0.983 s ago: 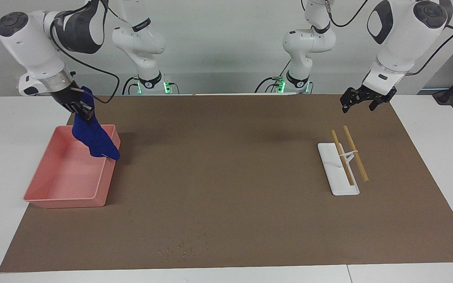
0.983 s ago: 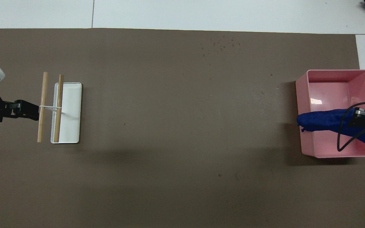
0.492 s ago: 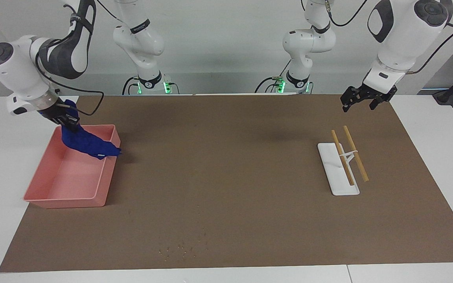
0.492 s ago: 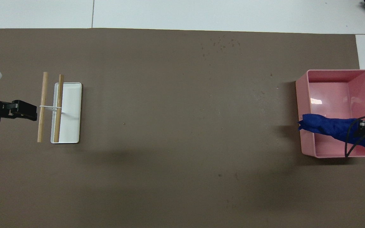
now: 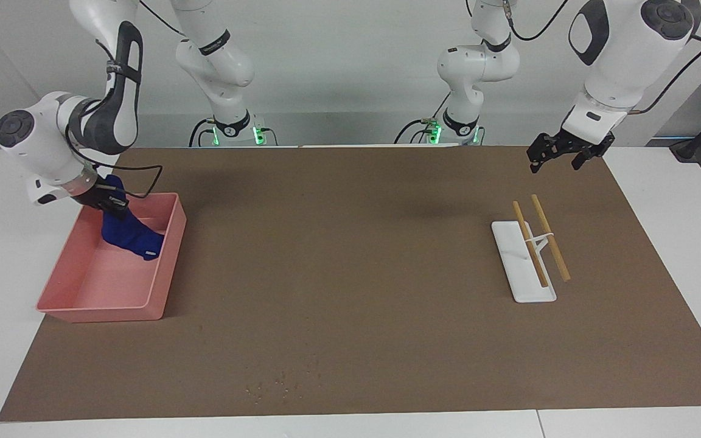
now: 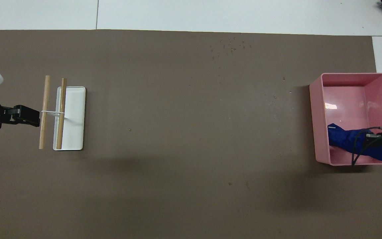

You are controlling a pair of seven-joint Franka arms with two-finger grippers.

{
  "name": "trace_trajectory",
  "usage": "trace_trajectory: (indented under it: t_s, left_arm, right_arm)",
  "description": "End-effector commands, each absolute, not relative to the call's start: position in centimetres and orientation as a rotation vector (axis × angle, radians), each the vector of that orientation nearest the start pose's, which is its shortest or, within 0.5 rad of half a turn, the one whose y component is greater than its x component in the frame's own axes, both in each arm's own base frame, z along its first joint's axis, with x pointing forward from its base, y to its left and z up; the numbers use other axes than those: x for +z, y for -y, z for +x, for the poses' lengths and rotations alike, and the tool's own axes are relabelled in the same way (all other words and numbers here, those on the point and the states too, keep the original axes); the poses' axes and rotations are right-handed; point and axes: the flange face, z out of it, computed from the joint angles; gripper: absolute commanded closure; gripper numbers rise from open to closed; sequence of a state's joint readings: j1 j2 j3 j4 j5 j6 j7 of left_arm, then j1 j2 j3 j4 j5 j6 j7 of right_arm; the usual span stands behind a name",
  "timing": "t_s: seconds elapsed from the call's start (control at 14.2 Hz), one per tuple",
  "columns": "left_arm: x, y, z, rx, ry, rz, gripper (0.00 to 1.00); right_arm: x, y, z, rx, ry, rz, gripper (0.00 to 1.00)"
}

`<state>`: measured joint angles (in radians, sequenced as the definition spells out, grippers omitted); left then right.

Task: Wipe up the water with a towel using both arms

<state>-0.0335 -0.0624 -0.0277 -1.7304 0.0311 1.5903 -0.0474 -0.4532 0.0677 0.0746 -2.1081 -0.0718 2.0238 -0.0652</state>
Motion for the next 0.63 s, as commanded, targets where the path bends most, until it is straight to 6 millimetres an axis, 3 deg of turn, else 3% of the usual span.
trace_trajectory:
  t_s: [0.0, 0.07, 0.35, 0.56]
  left_arm:
    - [59.0, 3.0, 52.7, 0.112, -0.029, -3.091, 0.0]
    - [59.0, 2.9, 52.7, 0.112, -0.027, -3.092, 0.0]
    - [59.2, 2.7, 52.6, 0.108, -0.022, -3.091, 0.0]
    - [59.2, 2.9, 52.6, 0.11, -0.026, -3.093, 0.0]
  right_arm:
    - [37.8, 20.3, 49.4, 0.26, -0.412, -3.147, 0.18]
    - [38.0, 20.3, 49.4, 0.253, -0.413, -3.148, 0.01]
    - [40.3, 19.6, 50.6, 0.204, -0.386, -3.166, 0.01]
    - [44.5, 18.0, 52.1, 0.173, -0.343, -3.183, 0.01]
